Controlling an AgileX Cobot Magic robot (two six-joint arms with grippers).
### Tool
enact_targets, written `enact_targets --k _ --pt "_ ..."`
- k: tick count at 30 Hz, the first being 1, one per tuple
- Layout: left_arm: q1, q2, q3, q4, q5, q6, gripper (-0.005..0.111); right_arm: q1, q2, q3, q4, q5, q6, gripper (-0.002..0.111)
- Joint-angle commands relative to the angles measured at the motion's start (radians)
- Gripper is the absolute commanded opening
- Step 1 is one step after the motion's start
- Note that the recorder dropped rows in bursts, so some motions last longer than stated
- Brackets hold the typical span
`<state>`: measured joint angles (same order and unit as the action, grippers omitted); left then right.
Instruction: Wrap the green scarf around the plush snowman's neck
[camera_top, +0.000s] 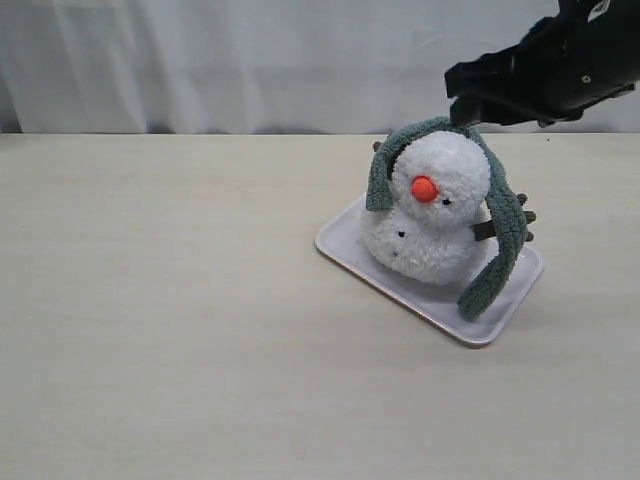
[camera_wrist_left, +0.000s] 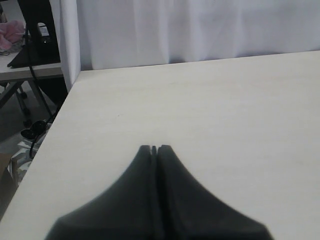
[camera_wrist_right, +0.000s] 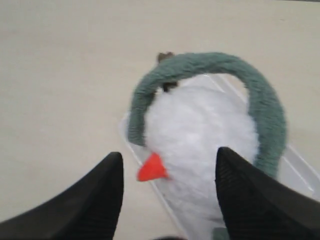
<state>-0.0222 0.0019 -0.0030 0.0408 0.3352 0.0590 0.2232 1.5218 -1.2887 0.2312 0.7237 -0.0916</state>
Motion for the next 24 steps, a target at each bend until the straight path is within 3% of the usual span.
enact_targets --k 1,7,9,12,24 --pt "0.004 -0.002 0.003 0.0 -0.013 0.004 0.0 0.121 0.006 -0.004 0.103 -0.037 -0.098 0.053" --pt "0.004 -0.002 0.003 0.0 -0.013 0.004 0.0 0.283 0.118 -0.034 -0.22 -0.195 0.232 0.053" --pt "0.004 -0.002 0.003 0.0 -0.013 0.004 0.0 0.303 0.181 -0.074 -0.372 -0.155 0.367 0.053" --pt "0.004 -0.002 0.003 0.0 -0.013 0.004 0.0 0.351 0.321 -0.179 -0.713 0.053 0.669 0.053" --pt "0.004 -0.002 0.003 0.0 -0.013 0.004 0.0 0.368 0.52 -0.324 -0.811 0.135 0.848 0.053"
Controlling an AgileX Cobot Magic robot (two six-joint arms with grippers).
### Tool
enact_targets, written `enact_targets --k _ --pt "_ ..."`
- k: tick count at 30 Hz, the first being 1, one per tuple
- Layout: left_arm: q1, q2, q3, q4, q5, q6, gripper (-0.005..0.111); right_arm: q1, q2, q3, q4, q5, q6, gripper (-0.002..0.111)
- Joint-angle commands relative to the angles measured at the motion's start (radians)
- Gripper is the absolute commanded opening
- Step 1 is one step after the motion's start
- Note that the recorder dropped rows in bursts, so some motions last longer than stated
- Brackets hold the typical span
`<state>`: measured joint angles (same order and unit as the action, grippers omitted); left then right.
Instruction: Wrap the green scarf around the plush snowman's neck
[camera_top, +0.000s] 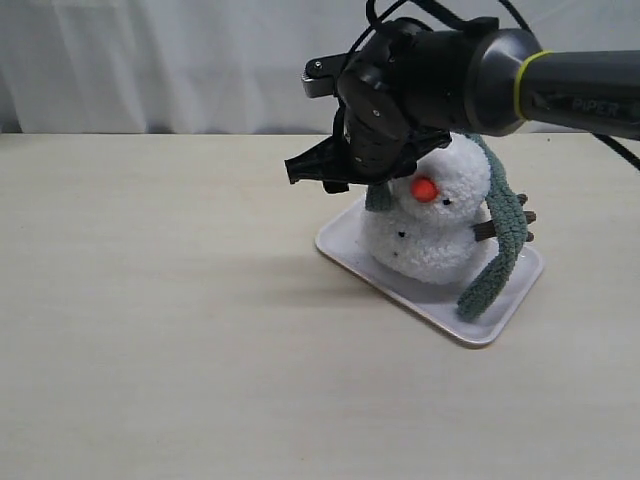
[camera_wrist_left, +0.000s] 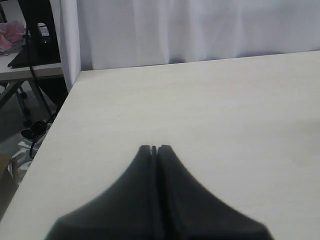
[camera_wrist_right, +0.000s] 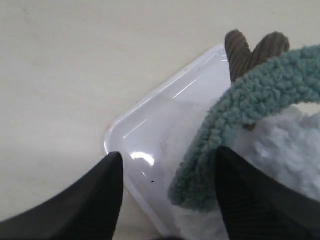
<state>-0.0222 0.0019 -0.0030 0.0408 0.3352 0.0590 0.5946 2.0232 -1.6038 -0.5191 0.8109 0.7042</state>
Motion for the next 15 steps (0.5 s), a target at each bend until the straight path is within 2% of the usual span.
enact_targets --k 1,5,10,12,15 --pt "0.004 -0.002 0.003 0.0 -0.013 0.004 0.0 -0.003 0.024 -0.008 -0.08 0.06 0.06 0.053" --pt "0.004 -0.002 0.003 0.0 -0.013 0.004 0.0 -0.003 0.039 -0.008 -0.117 0.092 0.077 0.053" --pt "0.004 -0.002 0.003 0.0 -0.013 0.004 0.0 -0.003 0.039 -0.008 -0.117 0.017 0.077 0.052" --pt "0.004 -0.002 0.003 0.0 -0.013 0.004 0.0 -0.003 0.046 -0.008 -0.117 0.002 0.077 0.049" --pt "0.004 -0.002 0.003 0.0 -0.013 0.004 0.0 -0.003 0.075 -0.008 -0.124 0.013 0.077 0.036"
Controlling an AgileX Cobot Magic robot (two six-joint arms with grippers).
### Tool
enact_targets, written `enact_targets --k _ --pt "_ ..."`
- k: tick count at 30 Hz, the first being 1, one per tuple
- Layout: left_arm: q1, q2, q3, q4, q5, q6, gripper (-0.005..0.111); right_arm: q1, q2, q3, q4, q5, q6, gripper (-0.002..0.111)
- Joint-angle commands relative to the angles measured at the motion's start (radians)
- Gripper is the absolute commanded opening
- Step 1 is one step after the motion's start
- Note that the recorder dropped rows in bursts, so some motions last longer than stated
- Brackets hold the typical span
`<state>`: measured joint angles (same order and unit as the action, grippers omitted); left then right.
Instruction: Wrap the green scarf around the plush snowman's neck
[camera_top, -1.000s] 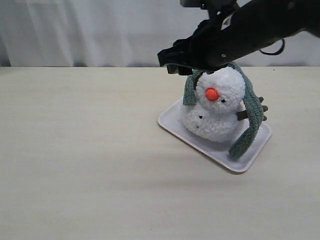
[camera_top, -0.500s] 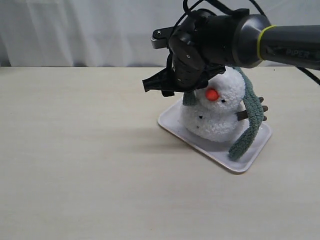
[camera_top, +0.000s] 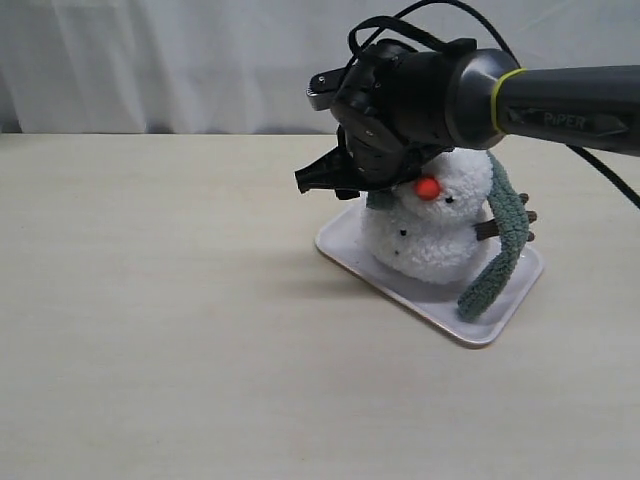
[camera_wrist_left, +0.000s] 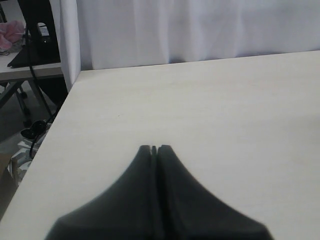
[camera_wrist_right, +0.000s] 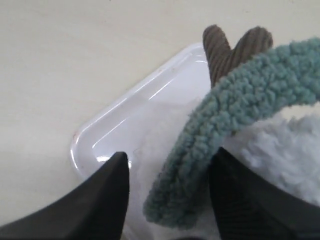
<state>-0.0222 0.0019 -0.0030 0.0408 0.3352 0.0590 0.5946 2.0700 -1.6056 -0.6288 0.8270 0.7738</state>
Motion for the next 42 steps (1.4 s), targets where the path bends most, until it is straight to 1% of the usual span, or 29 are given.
enact_targets --k 1,6,8,12,20,23,28,30,40,42 --pt "0.004 -0.002 0.003 0.0 -0.013 0.004 0.0 -0.003 0.038 -0.007 -0.014 0.004 0.004 0.031" --pt "0.004 -0.002 0.003 0.0 -0.013 0.004 0.0 -0.003 0.056 -0.007 -0.014 0.015 -0.033 0.01" --pt "0.004 -0.002 0.003 0.0 -0.013 0.004 0.0 0.001 0.052 -0.007 -0.014 0.019 -0.052 0.004" --pt "0.004 -0.002 0.003 0.0 -0.013 0.004 0.0 0.013 0.026 -0.007 0.017 0.038 -0.115 0.004" --pt "0.004 -0.002 0.003 0.0 -0.013 0.004 0.0 0.013 -0.053 -0.007 0.261 0.041 -0.33 0.004" --pt "0.004 -0.002 0.003 0.0 -0.013 0.004 0.0 0.013 -0.063 -0.007 0.319 0.092 -0.394 0.004" --pt "0.004 -0.002 0.003 0.0 -0.013 0.004 0.0 0.013 -0.041 -0.005 0.319 0.26 -0.43 0.004" --pt "0.004 -0.002 0.003 0.0 -0.013 0.004 0.0 0.013 -0.026 -0.005 0.314 0.294 -0.445 0.004" --pt "0.004 -0.002 0.003 0.0 -0.013 0.004 0.0 0.013 0.039 -0.005 0.283 0.278 -0.448 0.005" --pt "0.004 -0.002 0.003 0.0 -0.013 0.004 0.0 0.013 0.044 -0.005 0.283 0.265 -0.448 0.01"
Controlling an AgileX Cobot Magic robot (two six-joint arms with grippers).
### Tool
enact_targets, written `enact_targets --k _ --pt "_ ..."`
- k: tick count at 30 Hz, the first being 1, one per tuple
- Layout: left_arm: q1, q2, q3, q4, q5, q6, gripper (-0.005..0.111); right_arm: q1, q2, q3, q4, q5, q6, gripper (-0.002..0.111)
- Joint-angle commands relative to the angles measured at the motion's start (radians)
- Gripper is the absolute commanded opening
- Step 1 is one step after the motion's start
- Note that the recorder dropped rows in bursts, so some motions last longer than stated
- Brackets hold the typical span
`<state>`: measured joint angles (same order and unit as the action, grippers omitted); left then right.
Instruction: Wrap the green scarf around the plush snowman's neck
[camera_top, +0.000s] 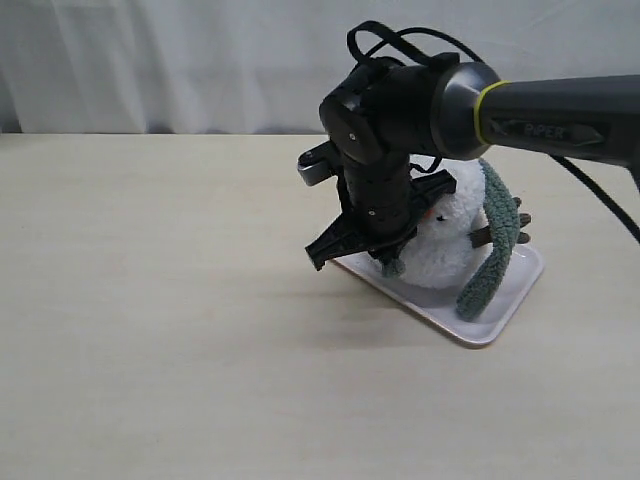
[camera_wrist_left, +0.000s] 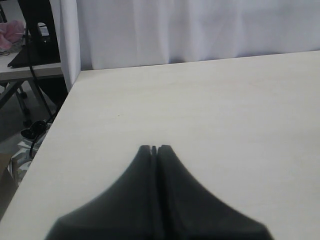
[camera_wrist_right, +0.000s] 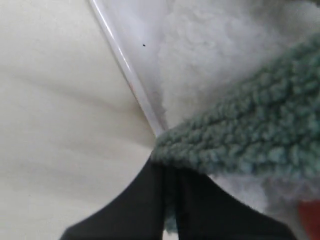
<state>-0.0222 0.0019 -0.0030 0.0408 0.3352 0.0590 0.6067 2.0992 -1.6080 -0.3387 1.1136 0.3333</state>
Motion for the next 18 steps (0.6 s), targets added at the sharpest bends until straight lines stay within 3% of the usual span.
enact_targets --k 1,9,12,18 --pt "0.004 -0.002 0.003 0.0 -0.013 0.004 0.0 0.001 0.014 -0.002 -0.007 -0.031 -0.008 0.013" --pt "0.004 -0.002 0.003 0.0 -0.013 0.004 0.0 0.001 -0.009 -0.008 -0.007 0.014 -0.028 0.054" --pt "0.004 -0.002 0.003 0.0 -0.013 0.004 0.0 0.001 -0.047 -0.008 0.0 0.021 -0.03 0.059" --pt "0.004 -0.002 0.003 0.0 -0.013 0.004 0.0 0.001 -0.16 -0.008 0.087 0.046 -0.102 0.06"
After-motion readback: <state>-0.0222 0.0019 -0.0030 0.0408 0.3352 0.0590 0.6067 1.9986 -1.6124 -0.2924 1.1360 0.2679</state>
